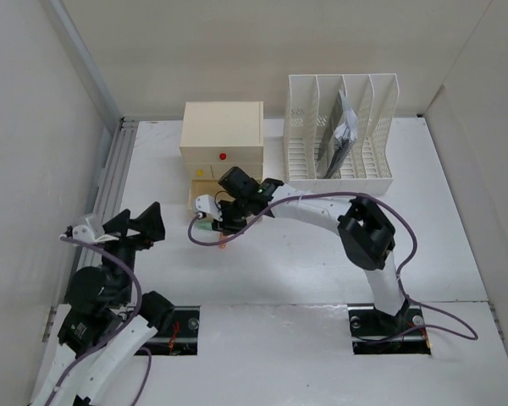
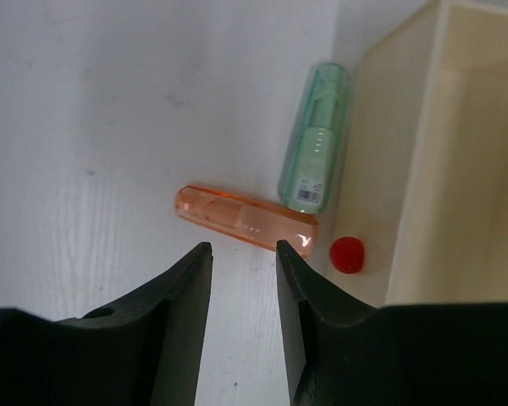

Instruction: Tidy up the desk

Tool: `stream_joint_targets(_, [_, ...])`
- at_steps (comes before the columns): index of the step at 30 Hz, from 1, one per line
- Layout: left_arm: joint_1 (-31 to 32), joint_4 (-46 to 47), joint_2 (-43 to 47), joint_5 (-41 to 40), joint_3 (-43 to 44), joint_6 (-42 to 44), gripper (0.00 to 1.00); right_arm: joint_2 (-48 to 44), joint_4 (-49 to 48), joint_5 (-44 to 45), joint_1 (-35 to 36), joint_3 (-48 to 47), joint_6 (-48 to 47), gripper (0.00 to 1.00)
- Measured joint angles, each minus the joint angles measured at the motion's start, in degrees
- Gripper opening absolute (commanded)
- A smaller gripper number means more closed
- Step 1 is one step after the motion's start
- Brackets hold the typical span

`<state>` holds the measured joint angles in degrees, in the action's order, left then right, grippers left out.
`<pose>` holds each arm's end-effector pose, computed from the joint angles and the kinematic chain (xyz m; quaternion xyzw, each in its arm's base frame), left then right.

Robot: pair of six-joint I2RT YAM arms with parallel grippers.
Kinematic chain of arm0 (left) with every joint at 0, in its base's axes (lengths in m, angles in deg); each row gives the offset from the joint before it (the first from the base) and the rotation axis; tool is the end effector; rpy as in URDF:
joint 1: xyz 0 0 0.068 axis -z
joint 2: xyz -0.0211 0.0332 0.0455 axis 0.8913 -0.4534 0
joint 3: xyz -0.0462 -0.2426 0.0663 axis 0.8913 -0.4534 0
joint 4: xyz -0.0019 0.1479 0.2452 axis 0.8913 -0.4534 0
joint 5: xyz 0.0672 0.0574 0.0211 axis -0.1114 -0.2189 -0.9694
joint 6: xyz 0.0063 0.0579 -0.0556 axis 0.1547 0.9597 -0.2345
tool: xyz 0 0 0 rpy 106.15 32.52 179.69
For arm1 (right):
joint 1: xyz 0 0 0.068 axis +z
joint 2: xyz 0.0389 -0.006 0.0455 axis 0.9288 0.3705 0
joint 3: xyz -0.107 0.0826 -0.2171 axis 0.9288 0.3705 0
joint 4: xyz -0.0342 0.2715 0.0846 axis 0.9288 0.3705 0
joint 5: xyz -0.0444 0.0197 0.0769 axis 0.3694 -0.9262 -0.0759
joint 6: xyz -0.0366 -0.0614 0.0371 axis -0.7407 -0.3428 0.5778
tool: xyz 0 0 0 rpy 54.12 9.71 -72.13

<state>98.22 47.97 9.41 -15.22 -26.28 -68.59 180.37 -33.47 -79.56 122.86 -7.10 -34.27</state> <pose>0.1021 -0.0264 0.3753 -0.1289 0.6008 -0.1859 0.7668 0.2604 0.4172 0.1657 -0.7322 0.5755 0.2402 0.2738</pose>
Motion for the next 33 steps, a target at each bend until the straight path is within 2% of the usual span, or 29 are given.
stream_joint_targets(4, [0.0,1.2,1.9,-2.1,0.0,0.0,0.82,2.5,-4.1,6.3,0.4,-1.5,6.9,0.42])
stream_joint_targets(11, [0.0,1.3,2.7,-3.5,0.0,-0.1,0.82,6.1,-6.8,10.3,2.3,-5.8,11.8,0.43])
stream_joint_targets(19, [0.0,1.3,3.4,-3.8,-0.1,0.0,0.82,10.4,-7.0,12.4,4.9,-7.6,15.2,0.46])
stream_joint_targets(29, [0.0,1.3,4.3,-3.8,-0.2,0.0,0.82,10.9,-8.1,21.0,5.0,-7.9,18.7,0.47])
stream_joint_targets(33, [0.0,1.3,4.3,-3.8,-0.2,0.0,0.82,11.9,-8.1,23.1,5.0,-9.2,19.3,0.51])
